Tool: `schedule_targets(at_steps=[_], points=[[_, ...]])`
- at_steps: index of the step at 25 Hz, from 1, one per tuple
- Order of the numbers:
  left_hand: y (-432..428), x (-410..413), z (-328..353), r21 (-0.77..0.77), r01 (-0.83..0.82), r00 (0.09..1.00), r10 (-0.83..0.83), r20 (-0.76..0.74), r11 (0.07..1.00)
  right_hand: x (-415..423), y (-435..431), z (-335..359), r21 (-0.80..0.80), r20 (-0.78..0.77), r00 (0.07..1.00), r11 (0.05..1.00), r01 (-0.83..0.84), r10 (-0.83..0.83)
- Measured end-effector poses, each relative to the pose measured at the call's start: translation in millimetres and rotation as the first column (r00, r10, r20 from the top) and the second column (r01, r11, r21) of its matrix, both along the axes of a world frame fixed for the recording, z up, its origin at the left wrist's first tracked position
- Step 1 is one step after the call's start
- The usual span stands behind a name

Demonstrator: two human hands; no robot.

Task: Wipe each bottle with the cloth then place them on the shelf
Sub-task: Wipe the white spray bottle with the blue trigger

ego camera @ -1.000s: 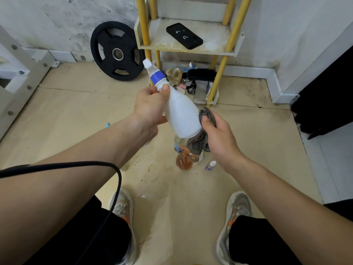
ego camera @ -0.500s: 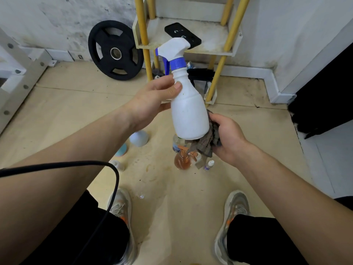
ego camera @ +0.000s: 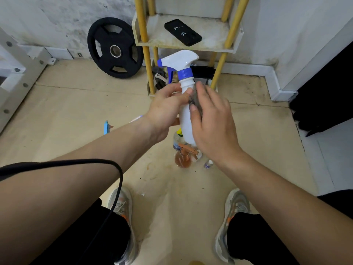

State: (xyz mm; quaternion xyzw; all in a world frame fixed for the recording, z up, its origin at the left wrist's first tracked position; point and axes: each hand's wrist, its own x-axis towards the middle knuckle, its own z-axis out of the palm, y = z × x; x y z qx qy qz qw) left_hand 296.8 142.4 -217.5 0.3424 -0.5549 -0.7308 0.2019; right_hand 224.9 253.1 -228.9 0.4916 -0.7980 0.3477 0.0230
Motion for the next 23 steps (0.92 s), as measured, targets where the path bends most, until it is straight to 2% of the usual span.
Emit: schedule_targets(at_steps=[2, 4, 6, 7, 8, 10, 12, 14, 16, 18, 21, 23], points=[[-2.9, -1.2, 4.4, 0.008, -0.07, 0.997, 0.07, 0.015, 0.998, 6.3, 2.7, -10.7, 0.02, -0.241, 0.971, 1.0, -0.006, 0.01], [-10.7, -0.4, 7.5, 0.021, -0.12, 0.992, 0.119, 0.037, 0.993, 9.0, 6.9, -24.1, 0.195, -0.401, 0.905, 0.979, -0.064, 0.139], [-13.7, 2.1, 8.0, 0.048, -0.163, 0.985, 0.16, 0.064, 0.985, 5.5, 10.1, -37.3, 0.419, -0.436, 0.844, 0.9, -0.117, 0.313], [-12.5, 2.6, 7.9, 0.063, -0.173, 0.983, 0.169, 0.074, 0.983, 2.5, 10.5, -38.4, 0.452, -0.432, 0.835, 0.883, -0.125, 0.339], [-10.7, 2.5, 7.6, 0.071, -0.174, 0.983, 0.169, 0.078, 0.982, 0.4, 9.9, -37.4, 0.431, -0.431, 0.843, 0.894, -0.122, 0.322], [-5.9, 0.5, 6.9, 0.045, -0.166, 0.984, 0.163, 0.07, 0.985, 0.8, 8.4, -26.9, 0.207, -0.385, 0.906, 0.973, -0.101, 0.176], [0.3, -2.5, 5.3, 0.0, -0.191, 0.98, 0.191, 0.057, 0.982, -3.4, 6.0, -14.1, -0.015, -0.115, 0.992, 0.998, -0.053, 0.051], [3.6, -2.3, 6.0, -0.012, -0.251, 0.967, 0.251, 0.044, 0.968, -11.5, 4.9, -4.3, -0.041, 0.219, 0.976, 0.999, -0.01, 0.019], [1.7, -0.5, 6.5, -0.006, -0.294, 0.955, 0.294, 0.049, 0.956, -16.1, 8.2, -5.7, 0.02, 0.49, 0.87, 0.999, 0.039, -0.044], [-3.0, 3.3, 6.3, 0.003, -0.334, 0.941, 0.333, 0.07, 0.943, -17.0, 11.0, -14.0, 0.053, 0.679, 0.731, 0.998, 0.043, -0.068], [-6.8, 7.8, 2.7, 0.043, -0.339, 0.936, 0.332, 0.116, 0.94, -16.6, 11.1, -24.7, 0.023, 0.835, 0.548, 0.998, 0.058, -0.052], [-5.7, 7.9, 1.3, 0.045, -0.248, 0.96, 0.239, 0.144, 0.968, -19.1, 9.2, -21.3, -0.001, 0.888, 0.456, 0.991, 0.135, -0.061]])
